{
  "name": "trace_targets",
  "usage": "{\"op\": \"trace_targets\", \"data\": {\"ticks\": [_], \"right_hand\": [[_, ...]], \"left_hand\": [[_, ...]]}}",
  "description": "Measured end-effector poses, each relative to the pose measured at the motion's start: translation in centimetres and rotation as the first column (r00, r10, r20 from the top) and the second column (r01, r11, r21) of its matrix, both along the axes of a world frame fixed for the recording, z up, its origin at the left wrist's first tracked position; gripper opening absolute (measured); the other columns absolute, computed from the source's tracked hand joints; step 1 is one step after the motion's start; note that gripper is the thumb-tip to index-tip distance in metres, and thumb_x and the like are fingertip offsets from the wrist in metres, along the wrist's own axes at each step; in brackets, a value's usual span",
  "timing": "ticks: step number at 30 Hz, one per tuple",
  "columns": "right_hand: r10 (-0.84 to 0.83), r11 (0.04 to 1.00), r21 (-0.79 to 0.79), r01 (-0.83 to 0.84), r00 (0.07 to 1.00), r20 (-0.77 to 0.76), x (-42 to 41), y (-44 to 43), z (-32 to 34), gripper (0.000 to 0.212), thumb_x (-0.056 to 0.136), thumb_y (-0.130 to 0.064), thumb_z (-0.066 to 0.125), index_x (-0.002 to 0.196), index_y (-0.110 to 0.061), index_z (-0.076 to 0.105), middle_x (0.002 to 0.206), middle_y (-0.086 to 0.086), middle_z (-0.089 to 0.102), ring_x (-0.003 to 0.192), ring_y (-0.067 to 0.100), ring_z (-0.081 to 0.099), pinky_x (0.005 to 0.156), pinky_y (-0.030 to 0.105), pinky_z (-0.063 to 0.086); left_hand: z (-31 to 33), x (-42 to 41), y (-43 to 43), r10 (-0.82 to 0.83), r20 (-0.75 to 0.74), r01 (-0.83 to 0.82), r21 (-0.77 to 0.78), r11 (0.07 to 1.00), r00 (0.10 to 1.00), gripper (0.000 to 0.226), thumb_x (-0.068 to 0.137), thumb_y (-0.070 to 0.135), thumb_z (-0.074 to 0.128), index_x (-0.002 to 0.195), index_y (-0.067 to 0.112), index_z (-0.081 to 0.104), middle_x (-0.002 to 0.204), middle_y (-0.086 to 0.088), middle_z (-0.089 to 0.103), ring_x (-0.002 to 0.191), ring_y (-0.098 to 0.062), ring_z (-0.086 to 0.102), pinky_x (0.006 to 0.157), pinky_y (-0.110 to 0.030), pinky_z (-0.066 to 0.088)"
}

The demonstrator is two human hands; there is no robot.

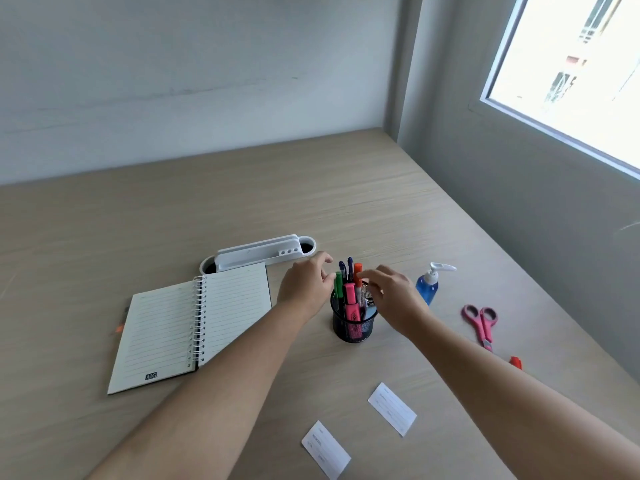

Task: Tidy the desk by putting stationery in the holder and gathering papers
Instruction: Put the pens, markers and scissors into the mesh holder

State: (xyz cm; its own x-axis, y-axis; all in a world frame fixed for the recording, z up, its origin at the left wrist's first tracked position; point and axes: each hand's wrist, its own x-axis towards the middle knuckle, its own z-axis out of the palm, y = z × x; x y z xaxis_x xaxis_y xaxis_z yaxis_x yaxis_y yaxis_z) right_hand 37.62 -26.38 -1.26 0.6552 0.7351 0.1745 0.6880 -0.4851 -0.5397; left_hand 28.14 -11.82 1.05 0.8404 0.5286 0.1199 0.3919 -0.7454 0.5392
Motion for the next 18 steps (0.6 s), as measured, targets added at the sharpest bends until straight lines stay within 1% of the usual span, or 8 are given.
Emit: {"op": "trace_targets", "data": {"ticks": [3, 6, 9, 11, 13, 15, 16, 18], "right_hand": [[-0.149, 0.978, 0.146, 0.148, 0.989, -0.004, 0.5, -2.6, 1.0, 0.019, 0.084, 0.002, 0.054, 0.09, -0.006, 0.071, 0.089, 0.009, 0.068, 0.074, 0.021, 0.058, 0.068, 0.026, 0.043], [-0.345, 0.922, 0.172, 0.347, 0.938, -0.042, 1.4, -6.4, 2.0, 0.018, 0.079, 0.001, 0.051, 0.081, -0.008, 0.067, 0.079, 0.007, 0.066, 0.069, 0.023, 0.054, 0.063, 0.027, 0.039], [-0.533, 0.83, 0.131, 0.543, 0.84, -0.101, 2.3, -10.5, 2.5, 0.019, 0.081, -0.005, 0.047, 0.078, -0.011, 0.065, 0.062, 0.002, 0.059, 0.06, 0.027, 0.056, 0.058, 0.028, 0.041], [-0.622, 0.773, 0.039, 0.633, 0.768, -0.152, 2.8, -13.4, 1.9, 0.019, 0.081, -0.006, 0.049, 0.079, -0.01, 0.067, 0.061, 0.006, 0.063, 0.058, 0.026, 0.055, 0.056, 0.026, 0.037], [-0.687, 0.726, -0.121, 0.677, 0.71, -0.153, 3.3, -16.3, 0.3, 0.018, 0.081, -0.01, 0.051, 0.084, -0.009, 0.07, 0.082, 0.015, 0.072, 0.076, 0.033, 0.061, 0.062, 0.027, 0.038], [-0.716, 0.691, -0.298, 0.659, 0.681, -0.153, 3.4, -18.5, -1.6, 0.017, 0.082, -0.016, 0.055, 0.085, -0.009, 0.07, 0.096, 0.018, 0.072, 0.091, 0.034, 0.063, 0.069, 0.029, 0.043], [-0.726, 0.672, -0.378, 0.637, 0.667, -0.166, 3.3, -19.6, -2.4, 0.017, 0.083, -0.021, 0.057, 0.083, -0.008, 0.068, 0.096, 0.017, 0.072, 0.091, 0.033, 0.063, 0.068, 0.029, 0.043], [-0.74, 0.641, -0.502, 0.58, 0.642, -0.203, 3.2, -21.4, -4.0, 0.028, 0.083, -0.031, 0.064, 0.082, -0.003, 0.068, 0.093, 0.016, 0.071, 0.082, 0.03, 0.063, 0.061, 0.026, 0.041]], "left_hand": [[1.6, 0.3, -1.2, -0.023, 0.128, 0.014, 0.071, 0.997, 0.992, 0.014, 0.089, 0.016, 0.057, 0.101, 0.013, 0.064, 0.084, -0.002, 0.069, 0.075, -0.019, 0.064, 0.071, -0.031, 0.053], [3.0, 1.3, -4.0, -0.116, 0.186, 0.097, 0.109, 0.989, 0.976, 0.01, 0.088, 0.017, 0.054, 0.091, 0.013, 0.063, 0.078, -0.003, 0.069, 0.072, -0.021, 0.063, 0.065, -0.031, 0.05], [2.9, 2.4, -7.4, -0.23, 0.146, 0.217, 0.1, 0.971, 0.962, 0.012, 0.088, 0.018, 0.052, 0.091, 0.013, 0.062, 0.076, -0.007, 0.068, 0.073, -0.028, 0.063, 0.065, -0.035, 0.051], [1.7, 3.3, -10.0, -0.303, 0.065, 0.299, 0.066, 0.952, 0.951, 0.014, 0.088, 0.019, 0.052, 0.093, 0.013, 0.063, 0.08, -0.008, 0.071, 0.076, -0.032, 0.064, 0.068, -0.036, 0.052], [0.1, 4.3, -12.7, -0.355, -0.05, 0.356, 0.02, 0.934, 0.934, 0.017, 0.088, 0.021, 0.051, 0.094, 0.012, 0.064, 0.087, -0.01, 0.072, 0.082, -0.034, 0.065, 0.071, -0.036, 0.053], [-1.7, 5.2, -14.7, -0.371, -0.176, 0.37, -0.041, 0.928, 0.912, 0.019, 0.088, 0.023, 0.05, 0.095, 0.012, 0.064, 0.093, -0.011, 0.071, 0.088, -0.033, 0.065, 0.073, -0.035, 0.053], [-2.7, 5.8, -15.8, -0.375, -0.229, 0.367, -0.079, 0.927, 0.898, 0.02, 0.088, 0.024, 0.05, 0.095, 0.012, 0.064, 0.095, -0.011, 0.071, 0.09, -0.032, 0.065, 0.073, -0.034, 0.053], [-4.4, 7.3, -17.8, -0.378, -0.32, 0.348, -0.146, 0.926, 0.869, 0.021, 0.088, 0.026, 0.052, 0.096, 0.012, 0.065, 0.099, -0.011, 0.07, 0.095, -0.03, 0.065, 0.077, -0.033, 0.054]]}}
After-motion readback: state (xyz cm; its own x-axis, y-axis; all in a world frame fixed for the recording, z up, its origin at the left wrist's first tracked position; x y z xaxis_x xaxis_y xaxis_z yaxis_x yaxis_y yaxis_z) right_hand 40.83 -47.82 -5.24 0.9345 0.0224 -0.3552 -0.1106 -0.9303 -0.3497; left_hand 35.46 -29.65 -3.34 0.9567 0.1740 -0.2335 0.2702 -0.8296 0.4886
